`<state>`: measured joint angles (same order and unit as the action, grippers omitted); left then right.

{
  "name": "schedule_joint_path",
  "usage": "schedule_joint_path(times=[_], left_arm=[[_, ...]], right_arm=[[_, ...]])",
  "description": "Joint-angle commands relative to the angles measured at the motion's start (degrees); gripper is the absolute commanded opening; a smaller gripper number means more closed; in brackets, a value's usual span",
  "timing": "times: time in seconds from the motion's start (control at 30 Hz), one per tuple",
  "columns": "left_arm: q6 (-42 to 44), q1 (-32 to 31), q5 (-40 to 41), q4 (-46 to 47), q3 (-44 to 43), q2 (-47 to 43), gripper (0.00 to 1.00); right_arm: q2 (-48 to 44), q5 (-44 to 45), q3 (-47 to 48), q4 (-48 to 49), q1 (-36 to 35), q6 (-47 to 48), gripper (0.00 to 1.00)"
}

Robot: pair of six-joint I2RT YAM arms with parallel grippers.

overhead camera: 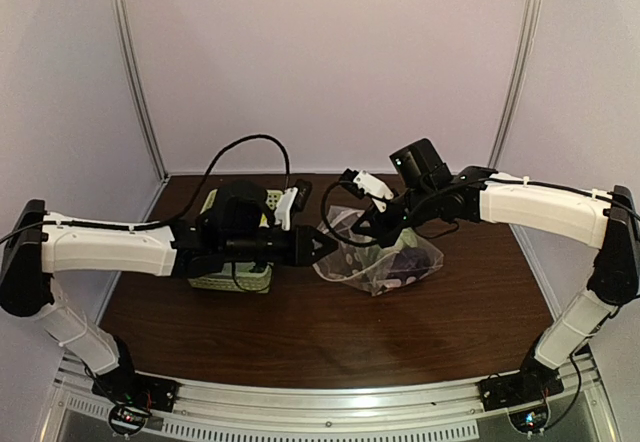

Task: Open the zip-top bag and remove the fake food
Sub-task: Open the bag opening of the zipper food storage bag, then pick up the fake vegetable from the zipper food storage bag.

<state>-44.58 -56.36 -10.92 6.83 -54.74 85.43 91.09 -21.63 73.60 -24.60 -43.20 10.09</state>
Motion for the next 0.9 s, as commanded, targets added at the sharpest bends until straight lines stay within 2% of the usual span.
schedule_joint_path(times=[0.0, 0.1, 0.23, 0.4, 0.57, 0.63, 0.77, 0.87], left_arm=[[1.5, 0.1, 1.3, 12.4, -0.1, 4.3, 0.22], [0.6, 0.2, 3.4, 10.7, -3.7, 8.2, 0.2], [0.2, 0.2, 6.4, 13.1, -4.6, 11.7, 0.18], [1.2, 0.4, 15.1, 14.0, -6.6, 17.3, 0.19], [4.6, 1.0, 11.1, 20.6, -9.2, 24.7, 0.16], [6.7, 1.1, 7.3, 23.3, -10.5, 27.9, 0.16], [8.1, 1.3, 1.7, 22.6, -14.8, 33.9, 0.22], [7.7, 1.3, 0.8, 22.8, -16.9, 37.2, 0.3]], right_arm=[[0.0, -0.6, 1.3, -0.4, 0.1, -1.2, 0.0], [0.0, -1.2, 2.4, -1.2, 0.1, -2.4, 0.0], [0.2, -2.0, 4.3, -2.9, 0.0, -4.1, 0.0], [2.3, -5.4, 7.0, -7.2, 0.0, -4.8, 0.0], [2.1, -7.7, 7.0, -7.7, 0.0, -5.4, 0.0], [2.3, -7.6, 7.1, -7.7, 0.1, -5.4, 0.0], [3.0, -8.0, 7.1, -7.6, 0.0, -5.6, 0.0], [3.5, -8.8, 7.1, -7.3, 0.1, -5.6, 0.0]])
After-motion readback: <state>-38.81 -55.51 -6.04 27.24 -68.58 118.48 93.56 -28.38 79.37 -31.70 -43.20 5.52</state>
